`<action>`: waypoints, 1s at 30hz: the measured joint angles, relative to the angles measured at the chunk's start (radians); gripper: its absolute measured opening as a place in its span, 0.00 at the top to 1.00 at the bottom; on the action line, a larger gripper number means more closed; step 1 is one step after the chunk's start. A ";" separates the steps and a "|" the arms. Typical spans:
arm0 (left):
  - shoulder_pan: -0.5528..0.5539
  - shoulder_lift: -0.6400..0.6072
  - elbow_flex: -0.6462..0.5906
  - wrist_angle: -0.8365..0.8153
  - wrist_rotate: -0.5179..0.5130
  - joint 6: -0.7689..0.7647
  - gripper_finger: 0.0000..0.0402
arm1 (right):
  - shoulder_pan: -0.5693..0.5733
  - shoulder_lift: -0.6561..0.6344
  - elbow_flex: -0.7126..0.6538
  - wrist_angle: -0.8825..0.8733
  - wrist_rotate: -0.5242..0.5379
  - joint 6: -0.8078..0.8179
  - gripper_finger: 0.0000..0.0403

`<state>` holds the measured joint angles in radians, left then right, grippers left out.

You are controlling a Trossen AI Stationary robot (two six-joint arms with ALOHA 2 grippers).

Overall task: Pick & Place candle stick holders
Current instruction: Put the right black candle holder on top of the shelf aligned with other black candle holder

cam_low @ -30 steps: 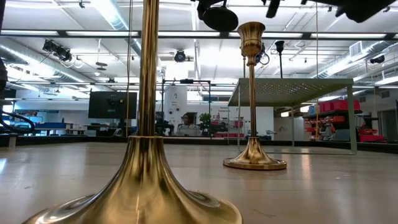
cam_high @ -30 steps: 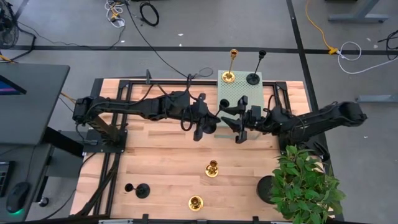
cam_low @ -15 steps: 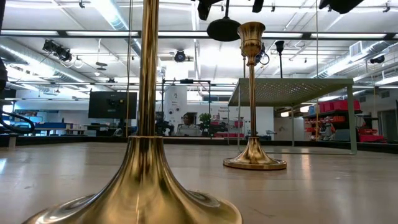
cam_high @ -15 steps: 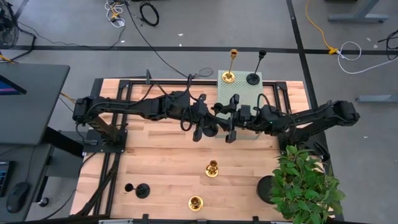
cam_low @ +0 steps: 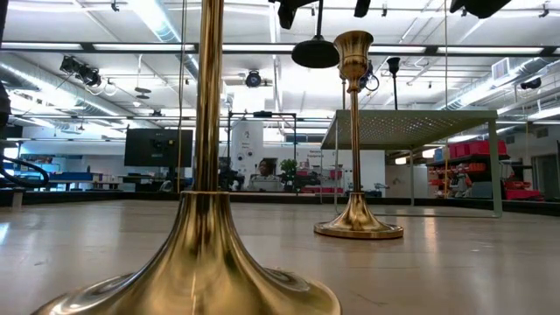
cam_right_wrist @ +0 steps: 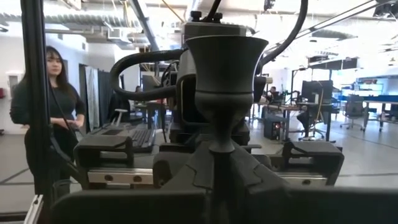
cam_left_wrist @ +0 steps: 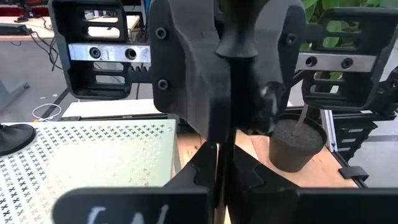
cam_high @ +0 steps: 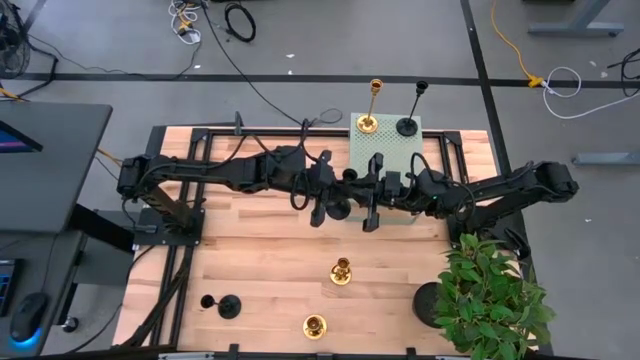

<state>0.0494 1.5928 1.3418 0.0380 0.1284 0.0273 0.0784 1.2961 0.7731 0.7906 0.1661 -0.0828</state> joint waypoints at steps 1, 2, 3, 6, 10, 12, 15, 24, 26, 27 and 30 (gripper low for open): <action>0.000 0.000 0.000 0.000 0.000 0.000 0.97 | 0.000 0.000 0.000 0.000 0.000 -0.002 0.98; 0.000 0.000 0.000 0.000 0.000 -0.001 0.97 | 0.000 0.000 0.000 0.000 0.000 -0.002 0.98; 0.000 0.000 0.000 0.000 0.000 -0.002 0.96 | 0.000 0.000 0.000 -0.001 0.000 -0.002 0.98; 0.000 0.000 0.000 0.001 0.000 -0.016 0.93 | 0.000 -0.001 0.000 -0.010 0.000 -0.008 0.99; -0.004 0.000 0.001 0.005 -0.029 -0.015 0.87 | 0.000 -0.011 0.000 -0.064 0.002 -0.008 0.99; -0.005 0.000 0.001 0.006 -0.038 -0.011 0.83 | 0.000 -0.024 0.000 -0.073 0.002 -0.007 0.99; -0.004 0.000 0.001 0.004 -0.039 -0.008 0.78 | 0.004 -0.057 0.000 -0.109 0.007 -0.009 0.99; -0.003 0.000 0.001 0.004 -0.040 -0.007 0.66 | 0.048 -0.188 0.000 -0.324 0.109 -0.015 0.99; -0.002 0.000 0.001 0.004 -0.041 -0.008 0.65 | 0.059 -0.214 0.000 -0.374 0.142 -0.016 0.99; -0.002 0.000 0.001 0.004 -0.041 -0.008 0.64 | 0.064 -0.226 0.000 -0.401 0.162 -0.016 0.99; -0.002 0.000 0.001 0.004 -0.042 -0.008 0.64 | 0.079 -0.263 -0.001 -0.468 0.222 -0.023 0.99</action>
<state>0.0475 1.5929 1.3426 0.0416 0.0868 0.0196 0.1577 1.0329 0.7723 0.3223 0.3880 -0.1061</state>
